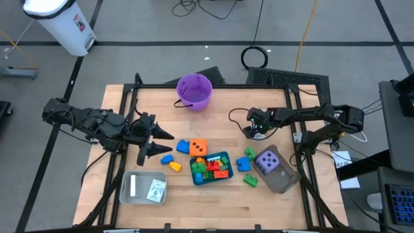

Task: Pick & Place Toys
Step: Put the black deck of cards into the gray bin

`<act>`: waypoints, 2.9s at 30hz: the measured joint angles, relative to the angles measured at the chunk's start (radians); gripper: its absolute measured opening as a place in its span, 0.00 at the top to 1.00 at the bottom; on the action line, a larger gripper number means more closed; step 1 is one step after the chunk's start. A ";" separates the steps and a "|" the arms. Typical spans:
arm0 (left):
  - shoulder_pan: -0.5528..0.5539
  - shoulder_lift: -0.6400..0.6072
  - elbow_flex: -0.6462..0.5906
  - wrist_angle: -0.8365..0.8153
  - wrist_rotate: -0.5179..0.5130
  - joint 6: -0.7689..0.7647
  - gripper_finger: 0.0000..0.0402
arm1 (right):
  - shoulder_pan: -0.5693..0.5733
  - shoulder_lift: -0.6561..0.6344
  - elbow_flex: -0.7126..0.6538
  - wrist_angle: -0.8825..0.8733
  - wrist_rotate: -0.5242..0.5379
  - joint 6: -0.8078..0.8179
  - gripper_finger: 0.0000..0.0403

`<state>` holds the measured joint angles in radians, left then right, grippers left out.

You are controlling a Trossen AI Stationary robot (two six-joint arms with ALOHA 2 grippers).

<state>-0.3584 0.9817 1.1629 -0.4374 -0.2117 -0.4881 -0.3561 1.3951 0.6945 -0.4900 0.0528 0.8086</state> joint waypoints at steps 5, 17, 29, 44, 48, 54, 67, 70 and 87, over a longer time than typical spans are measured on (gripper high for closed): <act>0.000 0.000 0.000 0.000 -0.018 -0.012 0.40 | 0.000 0.027 0.002 0.008 0.006 -0.013 0.19; 0.003 0.000 0.000 0.009 -0.090 -0.031 0.40 | -0.012 -0.062 -0.003 0.240 0.023 -0.017 0.26; 0.142 0.052 0.002 0.160 -0.124 0.028 0.40 | -0.050 -0.216 0.000 1.092 0.021 0.144 0.26; 0.243 0.488 0.103 0.570 -0.461 0.648 0.40 | -0.002 -0.214 0.000 1.494 -0.003 0.467 0.26; 0.261 0.600 0.232 0.574 -0.471 0.706 0.40 | 0.015 -0.215 0.000 1.486 -0.005 0.467 0.26; 0.289 0.724 0.387 0.548 -0.471 0.807 0.40 | 0.018 -0.214 0.000 1.502 -0.006 0.466 0.26; 0.348 0.766 0.417 0.546 -0.399 0.822 0.40 | 0.025 -0.215 0.000 1.532 -0.082 0.497 0.26; 0.363 0.766 0.417 0.546 -0.381 0.820 0.40 | 0.024 -0.215 0.000 1.530 -0.083 0.497 0.26; 0.385 0.766 0.416 0.565 -0.368 0.843 0.57 | 0.023 -0.215 0.002 1.504 -0.092 0.492 0.26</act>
<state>0.0269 1.7481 1.5791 0.1277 -0.5796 0.3553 -0.3328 1.1797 0.6968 1.0138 -0.0395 1.3003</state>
